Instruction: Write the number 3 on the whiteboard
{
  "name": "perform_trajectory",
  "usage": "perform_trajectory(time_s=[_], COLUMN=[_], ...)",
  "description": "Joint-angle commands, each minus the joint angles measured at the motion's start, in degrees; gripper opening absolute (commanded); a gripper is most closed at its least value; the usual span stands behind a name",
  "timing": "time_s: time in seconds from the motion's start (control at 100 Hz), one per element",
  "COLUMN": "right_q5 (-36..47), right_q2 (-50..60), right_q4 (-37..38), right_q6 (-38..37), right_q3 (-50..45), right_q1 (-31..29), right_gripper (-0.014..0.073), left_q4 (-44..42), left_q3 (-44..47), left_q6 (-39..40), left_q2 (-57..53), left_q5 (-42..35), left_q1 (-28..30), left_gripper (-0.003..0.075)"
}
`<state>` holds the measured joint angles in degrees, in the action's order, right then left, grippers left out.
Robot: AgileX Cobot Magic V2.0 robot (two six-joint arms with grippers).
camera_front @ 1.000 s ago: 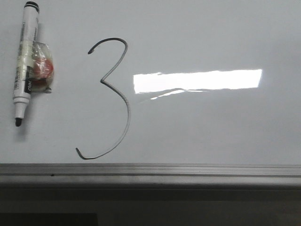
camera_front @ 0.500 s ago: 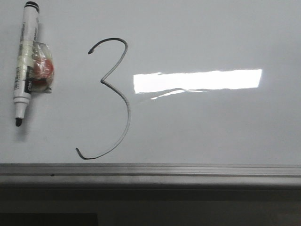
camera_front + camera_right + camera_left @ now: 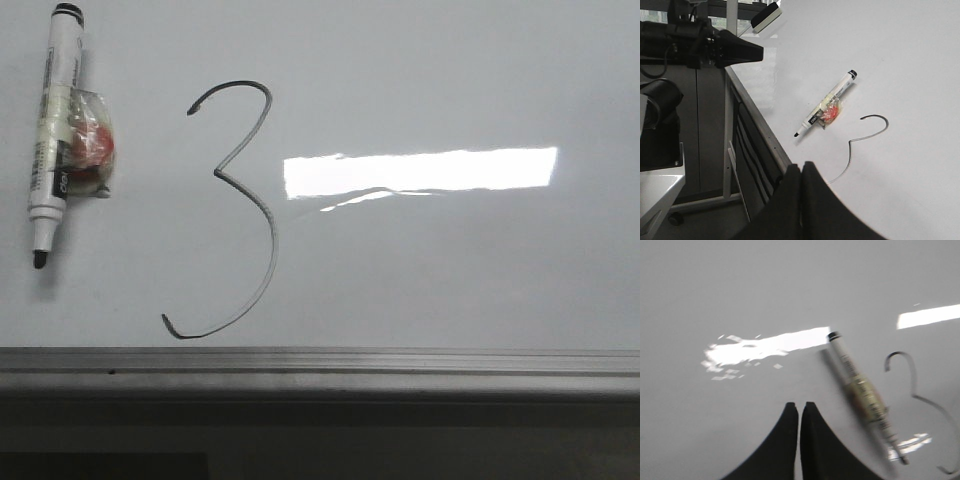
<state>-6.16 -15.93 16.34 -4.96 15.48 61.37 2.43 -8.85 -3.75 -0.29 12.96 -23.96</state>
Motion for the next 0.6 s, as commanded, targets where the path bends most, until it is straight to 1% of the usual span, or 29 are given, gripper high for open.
perform_trajectory(time_s=[0.0,0.08,0.13,0.22,0.3,0.31,0.35,0.38,0.59], right_q5=[5.0,5.0,5.0,5.0,5.0,5.0,5.0,5.0,5.0], right_q2=[-0.3,-0.3,-0.3,-0.3,-0.3,-0.3,-0.3,-0.3,-0.3], right_q4=[0.8,0.8,0.8,0.8,0.8,0.8,0.8,0.8,0.8], right_q6=[-0.1,-0.1,-0.1,-0.1,-0.1,-0.1,-0.1,-0.1,-0.1], right_q3=[1.5,1.5,1.5,1.5,1.5,1.5,1.5,1.5,1.5], right_q1=[-0.3,-0.3,-0.3,-0.3,-0.3,-0.3,-0.3,-0.3,-0.3], right_gripper=[-0.0066,-0.0066,-0.0066,-0.0066,-0.0066,-0.0066,-0.0066,-0.0066,-0.0066], left_q4=[-0.2,-0.2,-0.2,-0.2,-0.2,-0.2,-0.2,-0.2,-0.2], left_q3=[0.8,3.7,5.4,8.5,11.2,11.2,10.8,11.1,11.1], left_q6=[0.6,0.6,0.6,0.6,0.6,0.6,0.6,0.6,0.6], left_q2=[-0.3,-0.9,-1.4,-1.4,-1.4,-1.4,-1.4,-1.4,-1.4], left_q5=[-3.3,-3.3,-3.2,-3.1,-2.9,-2.3,4.1,3.1,3.3], left_q1=[7.8,15.2,18.6,22.4,23.1,23.1,23.1,23.1,23.1], left_gripper=[-0.0020,-0.0020,-0.0020,-0.0020,-0.0020,-0.0020,-0.0020,-0.0020,-0.0020])
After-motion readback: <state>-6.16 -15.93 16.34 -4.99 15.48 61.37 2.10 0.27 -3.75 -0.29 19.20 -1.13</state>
